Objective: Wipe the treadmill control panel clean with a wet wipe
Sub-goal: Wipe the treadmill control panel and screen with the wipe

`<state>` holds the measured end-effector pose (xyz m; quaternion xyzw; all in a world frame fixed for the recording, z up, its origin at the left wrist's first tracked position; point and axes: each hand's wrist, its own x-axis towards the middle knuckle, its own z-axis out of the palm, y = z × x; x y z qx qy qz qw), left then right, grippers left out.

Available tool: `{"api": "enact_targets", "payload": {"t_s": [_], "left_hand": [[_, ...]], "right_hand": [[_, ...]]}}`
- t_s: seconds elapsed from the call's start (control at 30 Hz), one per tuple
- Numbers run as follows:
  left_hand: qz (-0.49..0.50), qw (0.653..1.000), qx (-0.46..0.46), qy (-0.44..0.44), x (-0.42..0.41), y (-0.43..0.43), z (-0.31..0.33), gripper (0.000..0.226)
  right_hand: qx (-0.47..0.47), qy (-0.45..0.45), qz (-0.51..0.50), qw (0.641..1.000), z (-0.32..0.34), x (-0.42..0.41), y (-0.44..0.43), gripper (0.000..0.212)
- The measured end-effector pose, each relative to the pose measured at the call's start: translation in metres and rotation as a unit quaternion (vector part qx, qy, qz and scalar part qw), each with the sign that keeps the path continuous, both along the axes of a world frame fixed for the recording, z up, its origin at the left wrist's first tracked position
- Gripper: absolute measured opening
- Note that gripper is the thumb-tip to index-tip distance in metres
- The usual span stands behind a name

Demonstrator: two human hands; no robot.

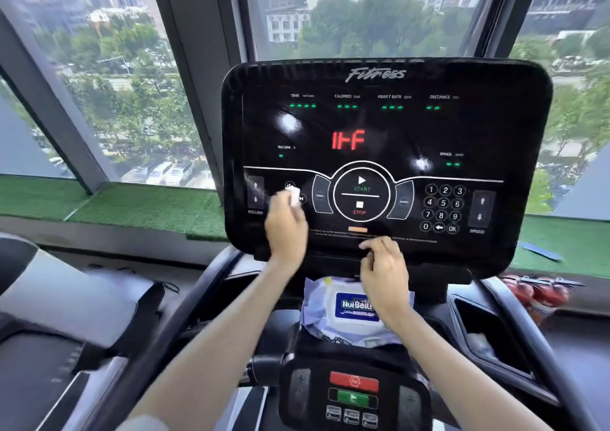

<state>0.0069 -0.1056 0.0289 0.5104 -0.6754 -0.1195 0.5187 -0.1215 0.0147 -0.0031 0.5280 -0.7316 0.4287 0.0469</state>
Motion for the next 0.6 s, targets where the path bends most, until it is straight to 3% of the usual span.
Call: {"api": "enact_targets", "payload": {"t_s": [0.1,0.17,0.27,0.33,0.4,0.47,0.6], "left_hand": [[-0.225,0.972,0.017,-0.058,-0.058,0.040,-0.001,0.012],[-0.274,0.961,0.015,-0.031,-0.069,0.055,0.015,0.009],[-0.106,0.984,-0.068,0.123,-0.042,0.044,0.042,0.007],[0.029,0.988,-0.056,0.142,-0.008,0.019,0.046,0.009],[0.116,0.986,0.010,0.121,0.018,-0.003,0.037,0.013],[0.151,0.985,0.055,0.070,0.021,-0.007,0.021,0.013],[0.071,0.996,0.059,0.006,-0.031,0.024,-0.005,0.010]], "right_hand": [[0.002,0.011,0.002,1.000,0.002,-0.016,0.007,0.024],[-0.003,0.018,0.007,1.000,0.002,-0.027,0.012,0.024],[0.011,-0.005,0.013,1.000,-0.001,-0.042,0.018,0.023],[0.014,0.000,0.023,1.000,-0.003,-0.048,0.021,0.023],[0.008,0.011,0.037,0.999,-0.004,-0.052,0.023,0.023],[-0.002,0.021,0.054,0.998,-0.002,-0.057,0.025,0.023],[-0.014,0.023,0.059,0.998,0.001,-0.072,0.029,0.022]]}}
